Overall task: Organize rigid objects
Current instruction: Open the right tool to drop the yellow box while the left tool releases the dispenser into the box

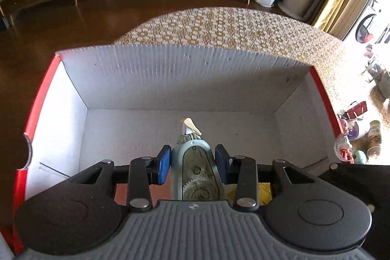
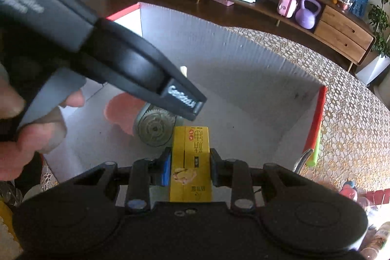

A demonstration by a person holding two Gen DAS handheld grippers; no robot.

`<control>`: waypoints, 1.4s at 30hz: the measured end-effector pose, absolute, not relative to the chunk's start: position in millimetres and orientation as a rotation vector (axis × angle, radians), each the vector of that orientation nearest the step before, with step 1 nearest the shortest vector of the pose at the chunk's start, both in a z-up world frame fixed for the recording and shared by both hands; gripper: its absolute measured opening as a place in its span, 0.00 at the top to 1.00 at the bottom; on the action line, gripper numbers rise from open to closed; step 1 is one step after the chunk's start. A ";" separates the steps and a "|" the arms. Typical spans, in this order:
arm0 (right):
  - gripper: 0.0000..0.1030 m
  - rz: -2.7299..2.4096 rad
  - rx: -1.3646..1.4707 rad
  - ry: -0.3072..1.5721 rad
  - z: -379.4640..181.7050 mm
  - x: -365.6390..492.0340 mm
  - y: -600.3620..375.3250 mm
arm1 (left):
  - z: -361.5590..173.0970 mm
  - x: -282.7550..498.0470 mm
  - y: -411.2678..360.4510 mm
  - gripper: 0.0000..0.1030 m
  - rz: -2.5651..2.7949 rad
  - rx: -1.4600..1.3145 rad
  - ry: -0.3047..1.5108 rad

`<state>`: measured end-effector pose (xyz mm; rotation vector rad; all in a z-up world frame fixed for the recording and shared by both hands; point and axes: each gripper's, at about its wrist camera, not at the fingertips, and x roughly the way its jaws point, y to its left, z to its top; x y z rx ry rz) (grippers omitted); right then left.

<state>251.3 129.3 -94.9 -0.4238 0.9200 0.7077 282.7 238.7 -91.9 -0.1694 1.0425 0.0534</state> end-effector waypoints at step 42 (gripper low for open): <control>0.46 0.796 -0.170 0.814 -3.0 198.0 38.0 | -10.7 210.0 194.8 0.37 0.094 -0.090 0.918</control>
